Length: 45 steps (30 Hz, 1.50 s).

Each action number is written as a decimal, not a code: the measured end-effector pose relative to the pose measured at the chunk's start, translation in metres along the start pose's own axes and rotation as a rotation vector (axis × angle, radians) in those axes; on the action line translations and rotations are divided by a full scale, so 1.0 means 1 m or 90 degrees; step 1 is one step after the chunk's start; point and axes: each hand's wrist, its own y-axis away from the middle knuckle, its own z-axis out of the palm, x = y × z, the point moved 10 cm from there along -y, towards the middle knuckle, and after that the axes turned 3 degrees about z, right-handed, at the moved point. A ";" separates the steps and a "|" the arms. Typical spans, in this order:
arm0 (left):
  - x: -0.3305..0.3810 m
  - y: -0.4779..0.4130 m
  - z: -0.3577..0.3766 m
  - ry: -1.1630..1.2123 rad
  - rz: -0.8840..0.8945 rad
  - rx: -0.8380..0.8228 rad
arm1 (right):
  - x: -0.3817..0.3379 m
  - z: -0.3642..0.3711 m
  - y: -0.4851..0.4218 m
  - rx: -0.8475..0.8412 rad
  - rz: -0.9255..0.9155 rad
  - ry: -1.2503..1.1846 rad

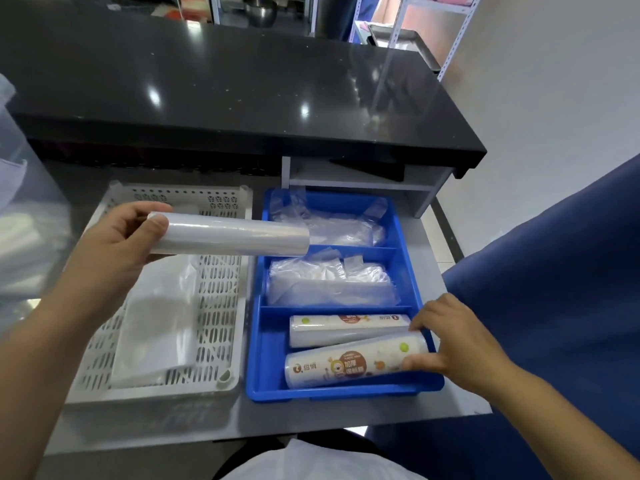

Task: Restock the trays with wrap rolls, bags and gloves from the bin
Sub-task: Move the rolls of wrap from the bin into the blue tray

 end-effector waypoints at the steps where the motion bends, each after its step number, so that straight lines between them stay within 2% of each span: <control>1: 0.001 0.000 0.004 0.003 0.004 -0.005 | -0.004 0.003 -0.002 -0.006 -0.021 0.046; 4: 0.003 -0.001 0.012 0.002 0.006 -0.017 | -0.016 0.015 -0.006 -0.021 -0.080 0.172; 6: 0.004 -0.002 0.016 -0.008 0.003 -0.027 | -0.024 0.012 -0.008 -0.001 -0.105 0.195; 10: 0.007 0.000 0.029 -0.025 0.003 -0.050 | -0.049 0.009 -0.018 0.031 -0.112 0.114; 15: 0.008 0.010 0.037 -0.050 -0.013 -0.048 | -0.059 0.030 -0.019 0.047 -0.049 0.098; 21: 0.013 0.022 0.050 -0.028 -0.045 -0.049 | -0.064 0.037 -0.013 0.053 -0.100 0.123; 23: 0.015 0.028 0.059 -0.035 -0.052 -0.061 | -0.064 0.037 -0.010 0.034 -0.130 0.082; 25: 0.015 0.036 0.070 -0.052 -0.062 -0.075 | -0.057 0.029 -0.005 0.031 -0.140 -0.023; 27: 0.012 0.046 0.085 -0.063 -0.083 -0.092 | -0.042 0.008 0.001 0.106 -0.120 -0.136; 30: 0.004 0.067 0.115 -0.036 -0.115 -0.123 | -0.004 -0.032 0.015 0.328 -0.035 -0.260; 32: -0.004 0.085 0.136 0.010 -0.145 -0.139 | 0.015 -0.038 0.017 0.369 0.028 -0.308; 34: -0.013 0.102 0.154 0.023 -0.161 -0.158 | 0.017 -0.024 0.011 0.293 0.039 -0.293; 36: -0.021 0.114 0.165 0.012 -0.161 -0.175 | 0.007 -0.006 0.005 0.199 -0.010 -0.226; 39: -0.032 0.125 0.171 -0.030 -0.167 -0.216 | -0.009 0.013 -0.001 0.116 -0.074 -0.101; 41: -0.037 0.128 0.172 -0.099 -0.151 -0.237 | -0.018 0.015 -0.001 0.112 -0.119 -0.046; 45: -0.037 0.134 0.179 -0.210 -0.119 -0.246 | -0.024 0.014 0.001 0.136 -0.161 -0.034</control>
